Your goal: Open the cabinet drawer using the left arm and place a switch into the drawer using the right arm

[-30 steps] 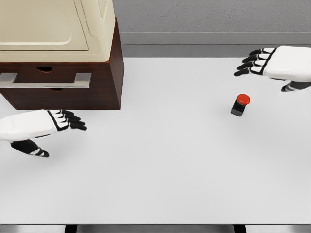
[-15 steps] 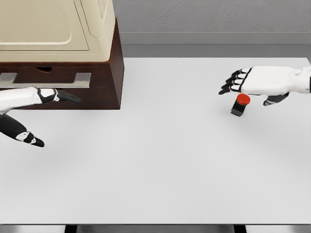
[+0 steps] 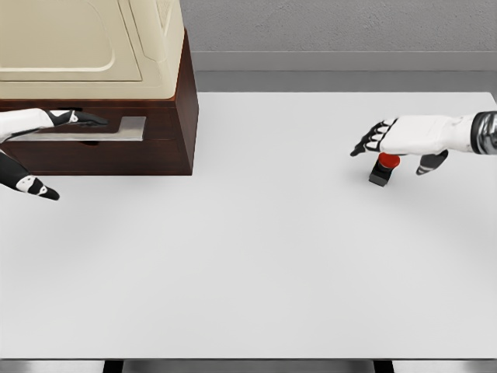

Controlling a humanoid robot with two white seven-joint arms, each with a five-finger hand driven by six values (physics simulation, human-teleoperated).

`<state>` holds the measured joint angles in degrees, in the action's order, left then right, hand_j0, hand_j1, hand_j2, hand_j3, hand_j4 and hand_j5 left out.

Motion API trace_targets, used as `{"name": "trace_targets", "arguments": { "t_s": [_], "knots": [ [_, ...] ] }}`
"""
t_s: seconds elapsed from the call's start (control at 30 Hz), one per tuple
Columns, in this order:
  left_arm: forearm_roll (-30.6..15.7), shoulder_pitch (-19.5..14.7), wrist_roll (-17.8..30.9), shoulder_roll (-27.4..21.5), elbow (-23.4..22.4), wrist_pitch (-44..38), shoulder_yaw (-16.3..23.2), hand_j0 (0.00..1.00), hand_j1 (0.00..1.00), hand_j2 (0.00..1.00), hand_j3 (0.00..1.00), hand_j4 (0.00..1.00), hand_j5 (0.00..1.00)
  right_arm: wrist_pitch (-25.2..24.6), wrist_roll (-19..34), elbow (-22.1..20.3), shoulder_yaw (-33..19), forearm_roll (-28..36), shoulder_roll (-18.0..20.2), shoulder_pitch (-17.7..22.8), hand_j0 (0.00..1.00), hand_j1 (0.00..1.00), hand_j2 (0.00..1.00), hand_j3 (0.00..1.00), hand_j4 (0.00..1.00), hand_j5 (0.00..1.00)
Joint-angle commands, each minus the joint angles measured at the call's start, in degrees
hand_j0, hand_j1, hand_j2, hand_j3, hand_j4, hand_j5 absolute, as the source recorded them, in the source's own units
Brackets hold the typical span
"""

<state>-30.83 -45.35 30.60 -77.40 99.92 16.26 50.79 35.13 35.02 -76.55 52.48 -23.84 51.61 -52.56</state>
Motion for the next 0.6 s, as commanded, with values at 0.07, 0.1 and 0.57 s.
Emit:
{"name": "trace_targets", "arguments": {
  "t_s": [0.07,0.1,0.57],
  "knots": [
    [1.91,-0.01,-0.54,0.06,-2.09,-3.87,-0.35,1.00,1.00,1.00,1.00,1.00,1.00,-0.13,-0.02,1.75,0.78,-1.03,-0.11,0.00,1.00,1.00,1.00,1.00,1.00,1.00],
    [1.91,-0.01,-0.54,0.06,-2.62,-3.87,-0.35,1.00,1.00,1.00,1.00,1.00,1.00,-0.13,-0.02,2.28,0.78,-1.12,-0.11,0.00,1.00,1.00,1.00,1.00,1.00,1.00],
    [6.30,0.87,-3.35,0.14,-2.88,-7.73,0.45,1.00,1.00,1.00,1.00,1.00,1.00,-0.13,-0.02,4.21,2.18,-1.47,-2.13,-1.23,1.00,1.00,1.00,1.00,1.00,1.00]
  ]
}}
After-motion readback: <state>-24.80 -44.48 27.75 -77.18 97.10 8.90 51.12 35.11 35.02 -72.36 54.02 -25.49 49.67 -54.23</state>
